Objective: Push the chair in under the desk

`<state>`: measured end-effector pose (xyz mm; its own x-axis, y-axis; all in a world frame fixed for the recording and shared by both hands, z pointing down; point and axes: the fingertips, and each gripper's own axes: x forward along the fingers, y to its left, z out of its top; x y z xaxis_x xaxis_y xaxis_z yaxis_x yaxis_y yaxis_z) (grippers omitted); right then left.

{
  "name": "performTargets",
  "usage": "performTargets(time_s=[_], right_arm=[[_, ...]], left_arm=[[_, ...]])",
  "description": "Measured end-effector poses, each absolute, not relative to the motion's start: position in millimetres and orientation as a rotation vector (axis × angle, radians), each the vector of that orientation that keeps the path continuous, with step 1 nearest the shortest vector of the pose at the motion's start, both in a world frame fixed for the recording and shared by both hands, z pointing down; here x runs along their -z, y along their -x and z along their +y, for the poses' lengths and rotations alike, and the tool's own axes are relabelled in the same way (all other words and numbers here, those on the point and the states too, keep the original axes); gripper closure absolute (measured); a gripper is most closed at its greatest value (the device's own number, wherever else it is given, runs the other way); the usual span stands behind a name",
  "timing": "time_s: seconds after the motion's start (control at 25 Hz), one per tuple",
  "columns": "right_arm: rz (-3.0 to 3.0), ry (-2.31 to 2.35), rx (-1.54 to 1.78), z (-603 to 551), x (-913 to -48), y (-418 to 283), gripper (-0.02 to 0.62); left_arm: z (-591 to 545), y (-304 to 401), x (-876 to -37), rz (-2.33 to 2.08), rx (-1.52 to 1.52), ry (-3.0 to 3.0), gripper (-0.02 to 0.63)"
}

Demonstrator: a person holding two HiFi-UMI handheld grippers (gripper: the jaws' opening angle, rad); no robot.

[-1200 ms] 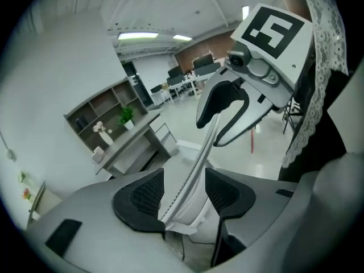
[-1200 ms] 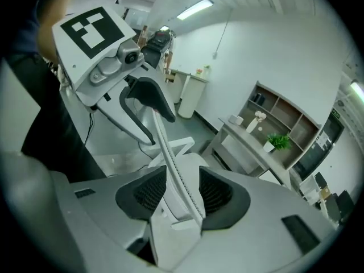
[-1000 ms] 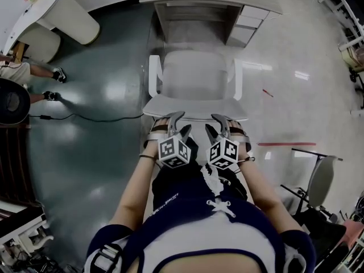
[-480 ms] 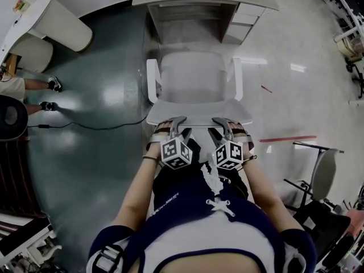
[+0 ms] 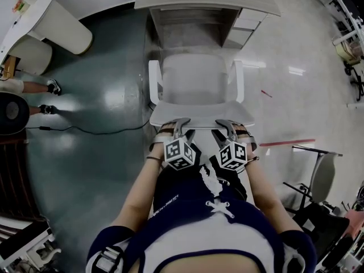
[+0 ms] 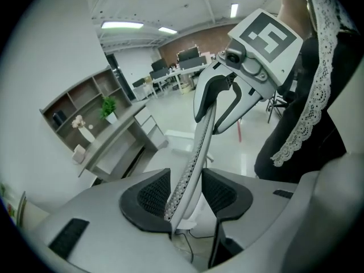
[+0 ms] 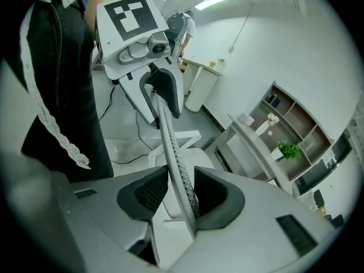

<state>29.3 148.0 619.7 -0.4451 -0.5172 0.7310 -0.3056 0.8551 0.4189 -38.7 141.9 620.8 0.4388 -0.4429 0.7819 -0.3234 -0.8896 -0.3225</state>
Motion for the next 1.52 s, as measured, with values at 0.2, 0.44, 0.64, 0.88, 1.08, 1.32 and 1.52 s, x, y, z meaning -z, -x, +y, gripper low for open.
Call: performTargets(time_s=[0.2, 0.44, 0.64, 0.88, 1.08, 1.32, 1.52], right_arm=[[-2.064, -0.61, 0.282, 126.8, -619.5, -27.8, 0.457], [-2.069, -0.623, 0.288, 107.6, -619.5, -27.2, 0.459], [-2.072, -0.627, 0.284, 94.9, -619.2, -26.6, 0.459], [-2.076, -0.622, 0.275, 83.0, -617.1, -27.2, 0.457], [-2.081, -0.617, 0.271, 76.1, -618.0, -27.1, 0.457], [-2.079, -0.617, 0.271, 67.5, -618.7, -26.5, 0.458], [-2.077, -0.621, 0.263, 60.3, -617.7, -23.2, 0.457]], left_arm=[[119.8, 40.1, -620.4, 0.68, 1.441, 2.559, 0.428], [100.2, 40.2, -620.5, 0.687, 1.414, 2.545, 0.426], [87.2, 40.7, -620.7, 0.675, 1.408, 2.551, 0.427], [75.7, 40.4, -618.4, 0.679, 1.396, 2.544, 0.426], [69.0, 40.4, -618.5, 0.688, 1.392, 2.539, 0.426], [60.3, 40.9, -619.7, 0.679, 1.39, 2.552, 0.425], [53.3, 44.2, -617.7, 0.674, 1.383, 2.548, 0.425]])
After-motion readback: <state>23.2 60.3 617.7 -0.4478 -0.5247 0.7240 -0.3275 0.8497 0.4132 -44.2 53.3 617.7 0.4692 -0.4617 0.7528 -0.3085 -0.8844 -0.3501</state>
